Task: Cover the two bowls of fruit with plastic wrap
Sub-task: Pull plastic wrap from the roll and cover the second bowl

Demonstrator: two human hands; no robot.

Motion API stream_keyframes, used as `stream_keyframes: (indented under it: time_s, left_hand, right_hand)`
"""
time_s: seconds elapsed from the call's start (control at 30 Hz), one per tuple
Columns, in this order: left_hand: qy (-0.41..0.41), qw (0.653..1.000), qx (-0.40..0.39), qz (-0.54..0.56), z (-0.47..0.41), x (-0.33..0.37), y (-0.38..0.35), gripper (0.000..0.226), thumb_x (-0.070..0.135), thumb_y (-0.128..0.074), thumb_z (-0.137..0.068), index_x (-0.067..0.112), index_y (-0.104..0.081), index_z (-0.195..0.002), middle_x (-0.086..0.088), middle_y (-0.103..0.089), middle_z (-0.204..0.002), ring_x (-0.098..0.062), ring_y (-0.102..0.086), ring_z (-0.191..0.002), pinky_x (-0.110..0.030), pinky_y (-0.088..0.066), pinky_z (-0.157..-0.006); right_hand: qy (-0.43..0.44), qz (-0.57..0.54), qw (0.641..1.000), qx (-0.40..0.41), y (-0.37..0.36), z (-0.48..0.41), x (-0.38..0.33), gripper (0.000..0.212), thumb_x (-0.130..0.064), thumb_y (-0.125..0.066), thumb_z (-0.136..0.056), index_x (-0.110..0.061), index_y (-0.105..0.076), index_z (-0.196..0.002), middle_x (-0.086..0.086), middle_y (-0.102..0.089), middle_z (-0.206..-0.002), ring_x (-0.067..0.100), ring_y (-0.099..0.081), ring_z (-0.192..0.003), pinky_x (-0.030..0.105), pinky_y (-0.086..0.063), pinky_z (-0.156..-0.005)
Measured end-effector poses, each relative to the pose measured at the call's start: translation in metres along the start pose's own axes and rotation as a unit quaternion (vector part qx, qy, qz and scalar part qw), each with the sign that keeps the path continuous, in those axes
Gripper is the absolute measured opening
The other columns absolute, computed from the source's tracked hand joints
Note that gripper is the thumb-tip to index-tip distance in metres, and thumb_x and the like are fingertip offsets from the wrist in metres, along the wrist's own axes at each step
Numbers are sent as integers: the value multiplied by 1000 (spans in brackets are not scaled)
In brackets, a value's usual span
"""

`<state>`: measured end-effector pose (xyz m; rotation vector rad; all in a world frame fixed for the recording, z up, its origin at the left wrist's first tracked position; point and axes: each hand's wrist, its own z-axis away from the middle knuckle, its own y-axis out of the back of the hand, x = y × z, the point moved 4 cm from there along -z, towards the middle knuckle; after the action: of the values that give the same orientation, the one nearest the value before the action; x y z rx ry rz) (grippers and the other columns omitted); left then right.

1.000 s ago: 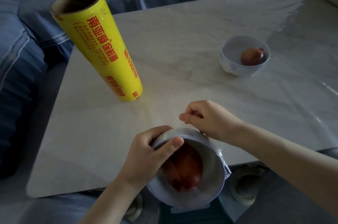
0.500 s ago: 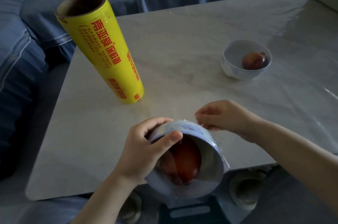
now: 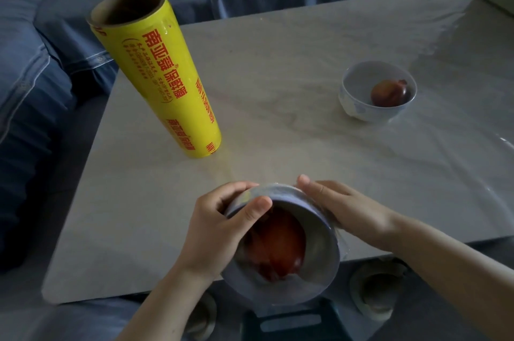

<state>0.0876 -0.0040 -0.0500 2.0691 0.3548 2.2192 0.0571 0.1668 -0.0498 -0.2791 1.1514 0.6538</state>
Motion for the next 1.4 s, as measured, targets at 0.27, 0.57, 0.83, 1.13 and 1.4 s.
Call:
stream_keyframes:
  time_s: [0.27,0.57,0.83,1.13,1.4]
  left_hand:
    - [-5,999,-2,-42,-2,-4,-2,34,56,-66,-56,30,-66,-78,25,-69,-75,6,-64,-75,-5,-46,-61]
    - [55,996,64,0,4,-20,-3,26,49,-65,-61,29,-66,-78,21,-70,-69,6,-62,-67,-9,-47,-62]
    - [151,969,26,196,-9,-23,-17,54,54,-58,-78,11,-65,-110,-13,-68,-111,-23,-63,-106,-39,-50,-92]
    - [95,985,-128,62,-20,-1,-15,51,60,-57,-71,15,-72,-92,-6,-74,-92,-19,-68,-90,-30,-53,-81]
    - [43,998,-41,34,-6,-2,-12,44,55,-65,-62,19,-73,-86,9,-73,-81,-2,-66,-78,-11,-48,-65]
  right_hand:
    - [176,125,976,25,0,2,-16,62,-70,-36,-81,-26,-66,-114,-17,-65,-117,-7,-56,-112,17,-43,-98]
    - [23,-59,998,-2,8,-3,17,60,-66,-49,-77,-17,-67,-106,5,-70,-110,19,-63,-108,21,-51,-86]
    - [77,-218,972,49,16,-4,22,74,-59,-79,-51,-18,-67,-111,8,-73,-100,21,-69,-91,26,-56,-71]
    - [77,-175,979,66,14,0,15,27,-27,-65,-72,-20,-72,-97,3,-75,-89,15,-70,-82,21,-54,-66]
    - [36,50,998,28,23,3,-19,45,-57,-66,-70,-24,-71,-100,-5,-73,-98,9,-68,-93,29,-54,-87]
